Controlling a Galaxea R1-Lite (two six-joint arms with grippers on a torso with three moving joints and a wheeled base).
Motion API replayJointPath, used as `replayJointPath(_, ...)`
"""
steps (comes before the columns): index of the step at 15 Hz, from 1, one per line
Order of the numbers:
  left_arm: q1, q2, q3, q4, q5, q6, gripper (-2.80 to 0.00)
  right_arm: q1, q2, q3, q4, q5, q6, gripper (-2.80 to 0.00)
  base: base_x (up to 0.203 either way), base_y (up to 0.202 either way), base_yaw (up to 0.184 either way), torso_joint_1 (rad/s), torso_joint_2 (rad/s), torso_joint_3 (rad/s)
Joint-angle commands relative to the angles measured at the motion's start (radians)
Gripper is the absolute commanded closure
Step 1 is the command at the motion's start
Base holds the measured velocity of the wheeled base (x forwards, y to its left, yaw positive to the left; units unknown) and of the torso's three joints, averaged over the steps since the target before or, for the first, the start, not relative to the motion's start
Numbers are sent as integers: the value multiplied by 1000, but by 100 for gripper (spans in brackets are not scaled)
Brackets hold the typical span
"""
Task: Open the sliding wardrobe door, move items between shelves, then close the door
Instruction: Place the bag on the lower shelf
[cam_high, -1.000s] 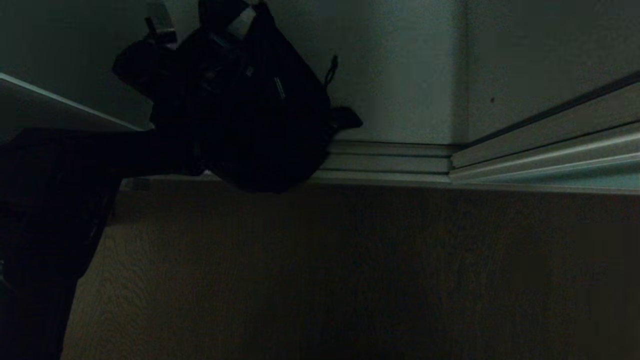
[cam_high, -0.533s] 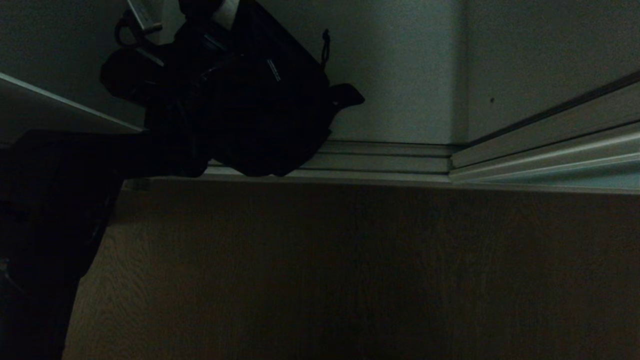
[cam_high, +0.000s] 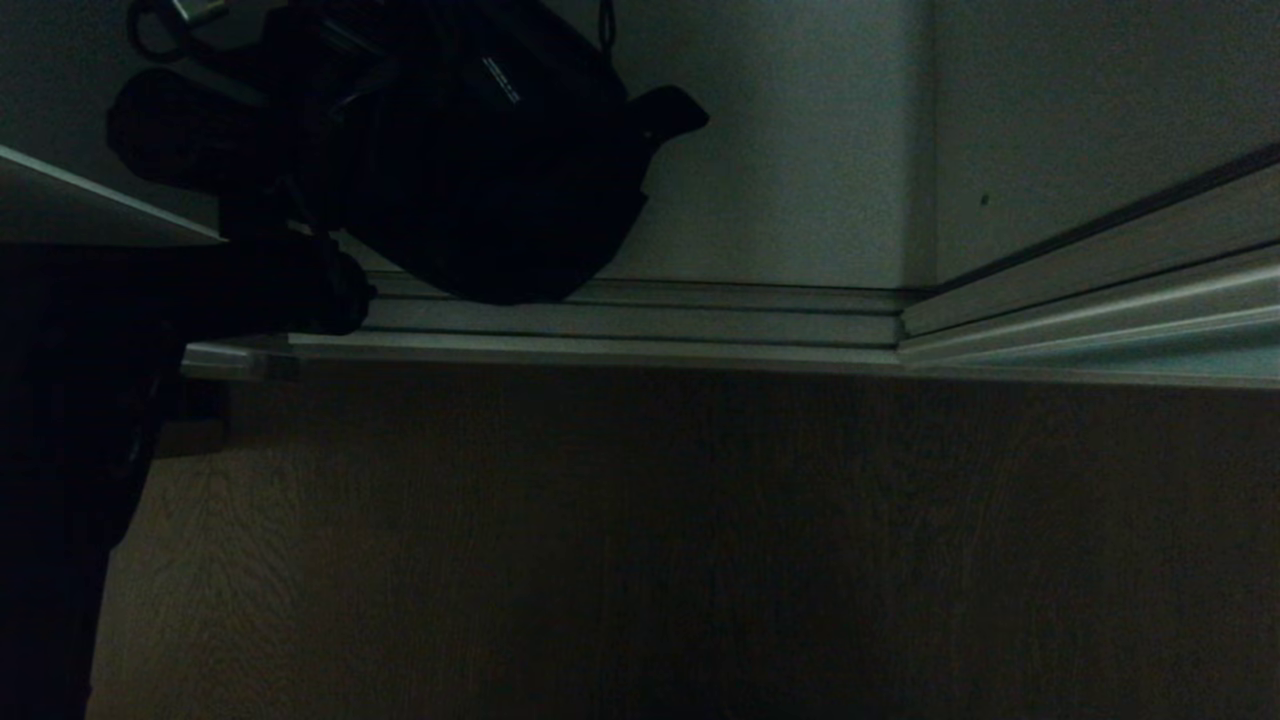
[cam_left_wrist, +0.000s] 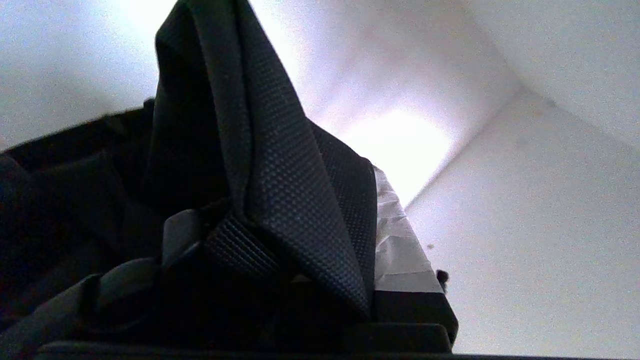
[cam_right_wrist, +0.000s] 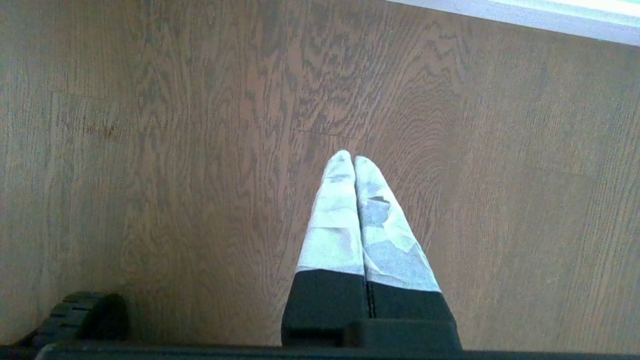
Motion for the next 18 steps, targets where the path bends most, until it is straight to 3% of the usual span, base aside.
replayJointPath(1, 11, -3, 0, -7, 0, -7, 0, 1, -2, 0, -1, 0, -1, 0, 0, 0, 0, 0, 0, 0)
replayJointPath(5, 13, 74, 0, -7, -5, -59, 0, 0, -2, 0, -1, 0, -1, 0, 0, 0, 0, 0, 0, 0)
replayJointPath(8, 12, 135, 1, -7, -5, -210, 0, 1, -3, 0, -1, 0, -1, 0, 0, 0, 0, 0, 0, 0)
replayJointPath(9, 12, 132, 1, -7, -5, -222, 0, 1, -2, 0, -1, 0, -1, 0, 0, 0, 0, 0, 0, 0)
replayJointPath(11, 12, 115, 2, 67, -2, -193, 0, 1, -2, 0, -1, 0, -1, 0, 0, 0, 0, 0, 0, 0)
replayJointPath(15, 12, 113, 1, 321, 13, -100, 0, 1, -2, 0, -1, 0, -1, 0, 0, 0, 0, 0, 0, 0)
replayJointPath(18, 12, 111, 1, 328, 32, -95, 0, 1, -2, 0, -1, 0, -1, 0, 0, 0, 0, 0, 0, 0)
